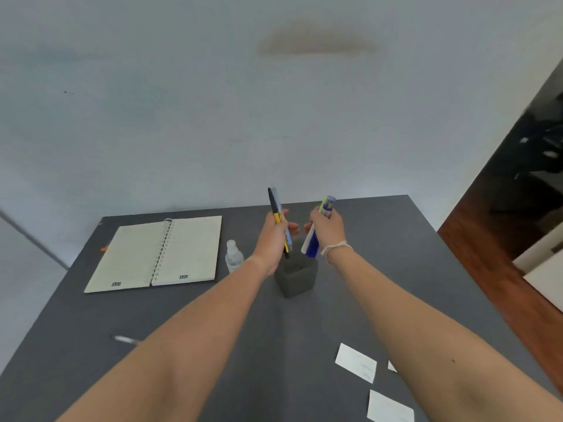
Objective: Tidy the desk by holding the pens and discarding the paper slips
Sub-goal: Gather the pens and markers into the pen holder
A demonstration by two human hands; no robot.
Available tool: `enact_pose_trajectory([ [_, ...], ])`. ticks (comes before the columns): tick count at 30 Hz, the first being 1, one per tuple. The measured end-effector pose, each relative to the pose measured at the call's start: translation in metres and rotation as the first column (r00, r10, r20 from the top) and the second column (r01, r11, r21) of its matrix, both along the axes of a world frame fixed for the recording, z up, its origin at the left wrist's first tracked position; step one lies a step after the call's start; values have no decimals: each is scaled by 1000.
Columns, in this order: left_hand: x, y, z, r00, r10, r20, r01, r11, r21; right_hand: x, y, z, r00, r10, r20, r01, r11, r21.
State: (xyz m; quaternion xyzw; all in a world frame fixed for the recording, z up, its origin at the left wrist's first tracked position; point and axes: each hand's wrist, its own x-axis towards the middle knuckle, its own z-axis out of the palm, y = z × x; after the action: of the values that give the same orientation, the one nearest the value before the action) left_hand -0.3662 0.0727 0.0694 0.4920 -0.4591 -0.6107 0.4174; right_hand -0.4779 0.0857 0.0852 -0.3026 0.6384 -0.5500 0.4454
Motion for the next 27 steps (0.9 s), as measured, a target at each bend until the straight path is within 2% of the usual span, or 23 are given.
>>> enact_pose_trajectory([
  [6,-10,-2,-16,996,56,63,-59,998,38,0,0,-24,993,-39,116,36,999,29],
  [15,-3,0,-25,985,115,125,-114,993,-16,1,1,-43,997,-34,69,28,996,82],
  [20,2,-2,-22,982,140,123,-134,990,-51,2,3,-40,1000,3,-22,-4,1000,-26],
  [27,11,3,-16,977,178,115,-166,981,-104,0,0,-30,999,-25,-41,21,995,-93],
])
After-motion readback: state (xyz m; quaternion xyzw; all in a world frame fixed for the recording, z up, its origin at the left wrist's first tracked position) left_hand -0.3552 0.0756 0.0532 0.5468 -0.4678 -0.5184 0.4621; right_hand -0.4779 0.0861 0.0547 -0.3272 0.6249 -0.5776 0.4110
